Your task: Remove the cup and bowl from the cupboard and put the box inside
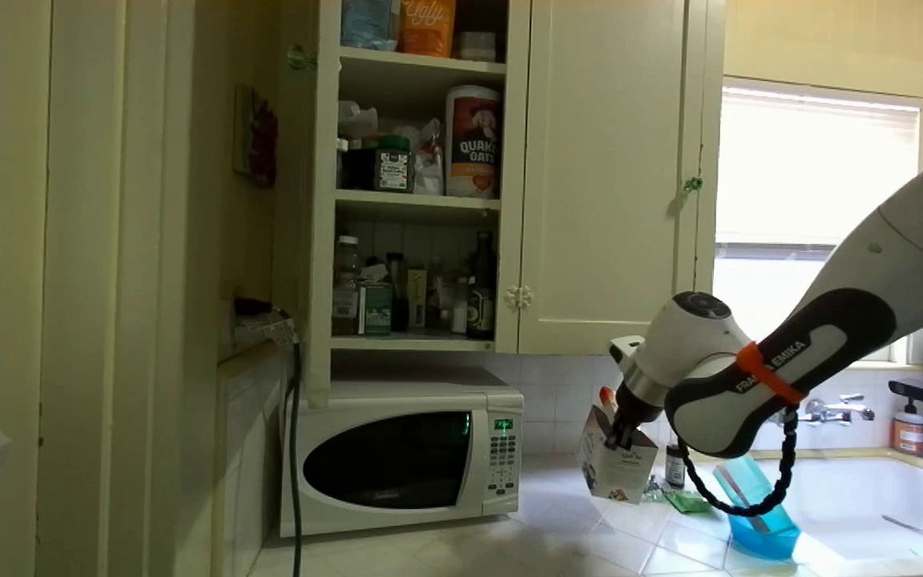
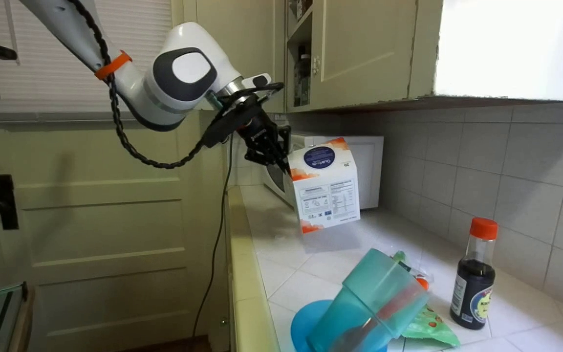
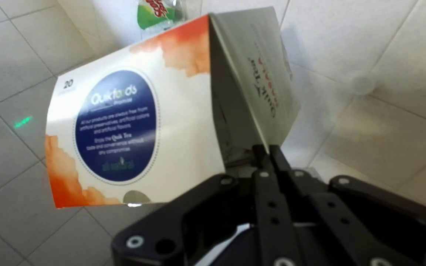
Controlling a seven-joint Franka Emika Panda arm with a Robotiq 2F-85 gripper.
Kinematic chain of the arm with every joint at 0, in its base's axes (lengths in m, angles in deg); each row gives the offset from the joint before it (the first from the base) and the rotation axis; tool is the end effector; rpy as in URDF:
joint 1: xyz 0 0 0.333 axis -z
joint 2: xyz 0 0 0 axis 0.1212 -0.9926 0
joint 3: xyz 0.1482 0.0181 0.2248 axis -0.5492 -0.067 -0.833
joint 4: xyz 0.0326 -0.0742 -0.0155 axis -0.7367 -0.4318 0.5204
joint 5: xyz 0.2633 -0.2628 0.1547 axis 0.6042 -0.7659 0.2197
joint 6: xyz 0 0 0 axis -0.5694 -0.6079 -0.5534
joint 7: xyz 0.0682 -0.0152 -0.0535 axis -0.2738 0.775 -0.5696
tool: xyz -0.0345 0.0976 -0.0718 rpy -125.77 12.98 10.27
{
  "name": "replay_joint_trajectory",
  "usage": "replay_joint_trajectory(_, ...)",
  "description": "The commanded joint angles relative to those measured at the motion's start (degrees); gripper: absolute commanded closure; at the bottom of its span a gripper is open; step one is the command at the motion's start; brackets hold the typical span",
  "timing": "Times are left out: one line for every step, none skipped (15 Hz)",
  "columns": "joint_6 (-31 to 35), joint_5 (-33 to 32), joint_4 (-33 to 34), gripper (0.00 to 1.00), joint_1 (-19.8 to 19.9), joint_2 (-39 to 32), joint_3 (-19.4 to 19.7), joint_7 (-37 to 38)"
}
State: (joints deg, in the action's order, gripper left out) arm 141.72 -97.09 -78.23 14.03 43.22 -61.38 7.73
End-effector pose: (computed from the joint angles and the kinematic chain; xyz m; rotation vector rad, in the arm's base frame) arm 0.5184 -0.1135 0.3661 2.4734 0.7991 0.7238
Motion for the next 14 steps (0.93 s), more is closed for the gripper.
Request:
replay_joint_trajectory(-0.2,14.9,-9.4,0.99,-13.6,12.5,7.5,-15.6)
replay_joint_trajectory(-3.4,18.2,-10.4,0.99,-17.7,16.2,9.6,-19.9)
replay_joint_trajectory(-6.8,20.7,-10.2,0.99,-21.4,19.1,11.5,-24.0)
replay_joint_trajectory(-11.5,21.1,-9.5,0.99,-23.0,21.9,12.0,-26.1)
replay_joint_trajectory(-16.3,21.9,-8.7,0.99,-21.5,24.5,9.7,-28.0)
replay_joint_trajectory(-20.7,20.3,-7.3,0.99,-19.5,26.0,7.4,-27.8)
replay_joint_trajectory(-25.3,19.5,-5.7,0.99,-18.4,27.5,5.9,-28.6)
replay_joint_trajectory(-30.0,17.5,-3.2,0.99,-16.4,28.5,3.7,-28.8)
replay_joint_trajectory(-34.7,16.2,-0.3,0.99,-15.3,29.5,2.0,-29.6)
replay_joint_trajectory(-38.3,15.3,2.5,0.99,-14.5,30.1,0.5,-30.3)
replay_joint_trajectory(-41.3,15.2,5.8,0.99,-14.6,29.8,-0.2,-31.6)
replay_joint_trajectory(-43.0,15.4,8.4,0.99,-14.8,29.2,-0.6,-32.6)
replay_joint_trajectory(-44.4,15.4,11.6,0.99,-14.8,28.0,-1.2,-33.3)
replay_joint_trajectory(-45.3,15.7,14.3,0.99,-15.2,26.9,-1.5,-34.4)
